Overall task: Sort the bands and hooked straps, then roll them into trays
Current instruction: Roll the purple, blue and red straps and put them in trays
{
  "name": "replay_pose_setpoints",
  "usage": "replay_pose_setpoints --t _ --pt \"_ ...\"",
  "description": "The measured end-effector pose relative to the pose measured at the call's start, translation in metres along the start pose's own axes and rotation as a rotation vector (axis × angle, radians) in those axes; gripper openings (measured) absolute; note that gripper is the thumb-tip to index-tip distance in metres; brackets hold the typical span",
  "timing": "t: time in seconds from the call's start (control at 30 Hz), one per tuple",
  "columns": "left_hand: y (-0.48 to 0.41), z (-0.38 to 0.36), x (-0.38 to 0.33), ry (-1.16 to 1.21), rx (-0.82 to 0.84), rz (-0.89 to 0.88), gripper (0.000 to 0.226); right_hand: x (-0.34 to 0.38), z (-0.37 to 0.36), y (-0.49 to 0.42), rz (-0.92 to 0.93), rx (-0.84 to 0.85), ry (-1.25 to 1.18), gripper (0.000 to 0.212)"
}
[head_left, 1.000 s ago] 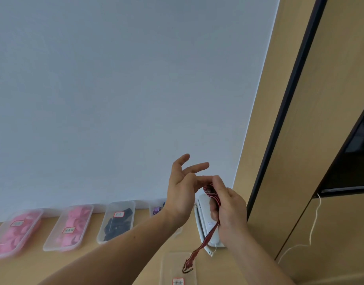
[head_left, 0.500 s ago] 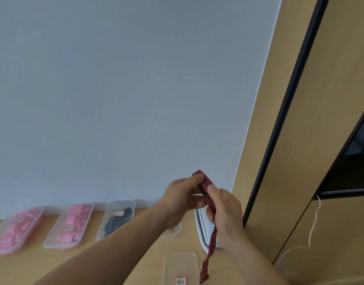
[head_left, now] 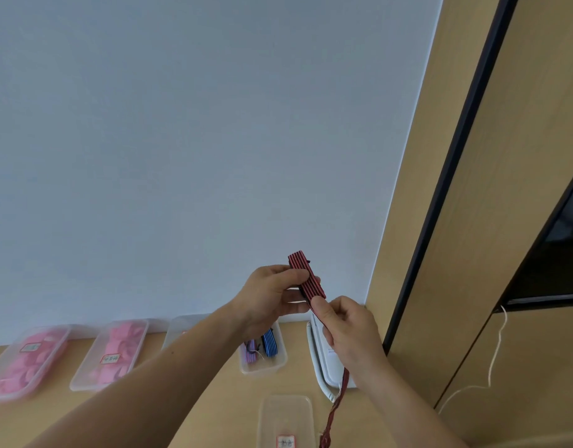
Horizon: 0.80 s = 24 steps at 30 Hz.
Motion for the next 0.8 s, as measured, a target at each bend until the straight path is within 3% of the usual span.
replay_pose_setpoints --t 0.47,0.8 --pt "-0.008 0.005 0.005 0.15 0.054 0.084 0.042 0.002 -0.003 -0.004 -0.011 0.022 0.049 0.043" --pt "-0.01 0.016 0.004 0.061 -0.033 0.009 0.038 -0.001 -0.01 -0.003 -0.047 -0.032 -0.045 0.049"
Point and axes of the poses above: each hand's wrist, its own y-axis away from the middle knuckle, its own z-axis out of the back of the hand, x = y × z, the point moved 6 cm from there along -y, towards the middle knuckle, and after that the axes turned 5 degrees about x, right-handed, at the moved point
